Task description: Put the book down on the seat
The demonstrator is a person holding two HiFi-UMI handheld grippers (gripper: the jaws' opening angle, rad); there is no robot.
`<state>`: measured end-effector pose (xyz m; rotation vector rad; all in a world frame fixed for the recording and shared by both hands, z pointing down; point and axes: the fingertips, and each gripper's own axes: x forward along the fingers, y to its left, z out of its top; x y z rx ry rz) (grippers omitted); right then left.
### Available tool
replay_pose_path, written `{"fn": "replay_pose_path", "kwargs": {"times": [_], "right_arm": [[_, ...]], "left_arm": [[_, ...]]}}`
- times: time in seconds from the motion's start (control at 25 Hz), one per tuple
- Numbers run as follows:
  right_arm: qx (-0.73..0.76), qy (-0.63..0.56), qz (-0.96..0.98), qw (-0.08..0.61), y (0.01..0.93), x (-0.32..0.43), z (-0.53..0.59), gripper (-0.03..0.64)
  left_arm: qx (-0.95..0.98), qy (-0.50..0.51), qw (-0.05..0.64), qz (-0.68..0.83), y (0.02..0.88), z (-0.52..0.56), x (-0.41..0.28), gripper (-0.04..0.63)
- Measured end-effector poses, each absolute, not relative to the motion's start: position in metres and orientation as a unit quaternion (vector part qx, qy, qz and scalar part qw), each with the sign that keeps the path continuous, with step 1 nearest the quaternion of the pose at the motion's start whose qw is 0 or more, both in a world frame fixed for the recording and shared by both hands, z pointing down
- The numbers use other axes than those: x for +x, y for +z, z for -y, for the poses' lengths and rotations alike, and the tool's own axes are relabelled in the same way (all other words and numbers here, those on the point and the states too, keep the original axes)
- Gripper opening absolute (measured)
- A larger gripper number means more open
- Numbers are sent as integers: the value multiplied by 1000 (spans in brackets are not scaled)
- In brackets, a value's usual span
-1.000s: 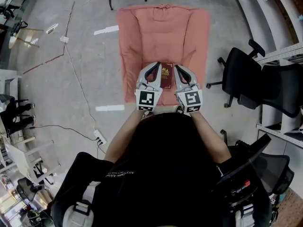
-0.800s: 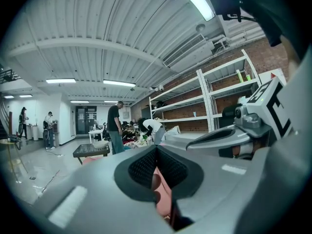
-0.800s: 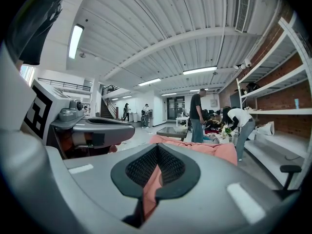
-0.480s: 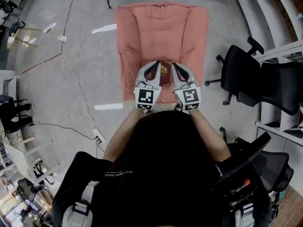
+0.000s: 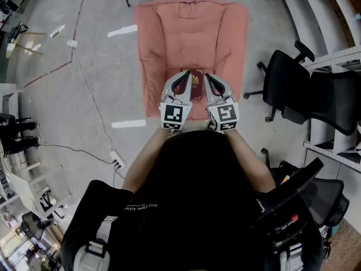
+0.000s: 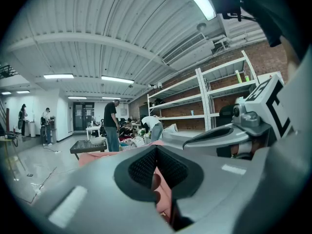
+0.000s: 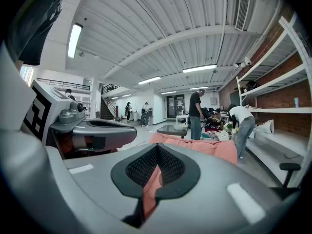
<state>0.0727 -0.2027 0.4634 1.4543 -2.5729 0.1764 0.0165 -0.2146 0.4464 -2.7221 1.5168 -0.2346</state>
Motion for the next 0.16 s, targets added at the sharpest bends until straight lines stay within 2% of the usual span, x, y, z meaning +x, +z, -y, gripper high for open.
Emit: {"fn": "replay_pose_path", "kwargs": {"times": [0.16], "right_arm": [[488,63,865,95,466,72,201,7]], "left_arm": [[-872,-75,5,-483,448,214,18,-3]]}}
